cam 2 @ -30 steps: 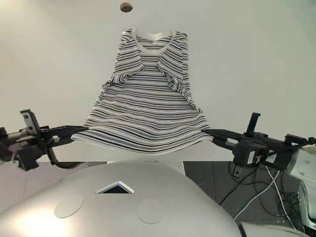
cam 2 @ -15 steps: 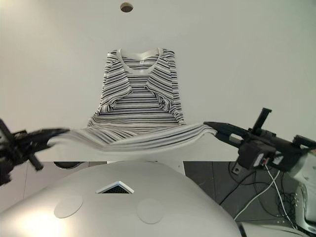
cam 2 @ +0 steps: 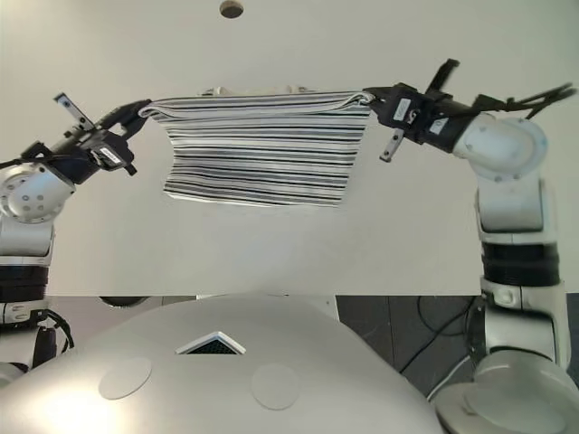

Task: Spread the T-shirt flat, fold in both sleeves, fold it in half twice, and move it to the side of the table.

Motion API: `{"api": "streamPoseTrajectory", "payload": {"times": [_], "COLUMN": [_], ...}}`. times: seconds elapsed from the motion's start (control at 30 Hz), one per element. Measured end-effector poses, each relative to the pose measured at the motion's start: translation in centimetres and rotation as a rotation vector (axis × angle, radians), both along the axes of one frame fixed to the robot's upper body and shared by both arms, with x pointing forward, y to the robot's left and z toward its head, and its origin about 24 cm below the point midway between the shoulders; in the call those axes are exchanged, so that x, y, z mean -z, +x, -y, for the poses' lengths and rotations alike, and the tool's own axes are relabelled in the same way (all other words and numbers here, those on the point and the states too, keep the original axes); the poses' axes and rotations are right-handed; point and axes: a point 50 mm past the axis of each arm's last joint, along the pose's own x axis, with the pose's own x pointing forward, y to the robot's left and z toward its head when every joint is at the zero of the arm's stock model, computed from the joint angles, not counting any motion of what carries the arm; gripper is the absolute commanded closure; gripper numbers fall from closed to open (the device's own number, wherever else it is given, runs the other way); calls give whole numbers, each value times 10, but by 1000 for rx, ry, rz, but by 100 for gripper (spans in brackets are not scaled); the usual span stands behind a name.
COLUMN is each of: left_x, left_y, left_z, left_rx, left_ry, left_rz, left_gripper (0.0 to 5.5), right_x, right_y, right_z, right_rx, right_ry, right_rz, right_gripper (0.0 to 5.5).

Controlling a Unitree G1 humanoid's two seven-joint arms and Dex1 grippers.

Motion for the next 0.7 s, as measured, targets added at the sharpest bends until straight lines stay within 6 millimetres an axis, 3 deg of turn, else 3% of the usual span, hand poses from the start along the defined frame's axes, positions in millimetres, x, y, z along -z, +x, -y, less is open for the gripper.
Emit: {"api": "streamPoseTrajectory", "payload": {"times": [0.1,0.2,0.37,0.47,0.63,0.7], "left_x": [12,24,46,58,61,61], "left_y": [14,31,54,66,76,77], "left_z": [4,7,11,0,-10,-14], "left_rx": [-12,-29,-64,-183,-323,-391], "left_ry": [20,50,101,111,49,-18], "left_rz": [-8,-10,-39,-48,-9,13], "left_gripper": [550,495,410,362,273,238], "right_x": [10,20,55,74,78,68], "right_y": [27,48,59,64,75,85], "right_z": [-1,-7,-22,-34,-28,-18], "right_rx": [38,52,35,75,255,382], "right_ry": [0,-9,-20,-1,135,261], "right_rz": [-32,-58,-188,-200,-162,-108], "right_gripper": [548,550,447,406,406,406]}}
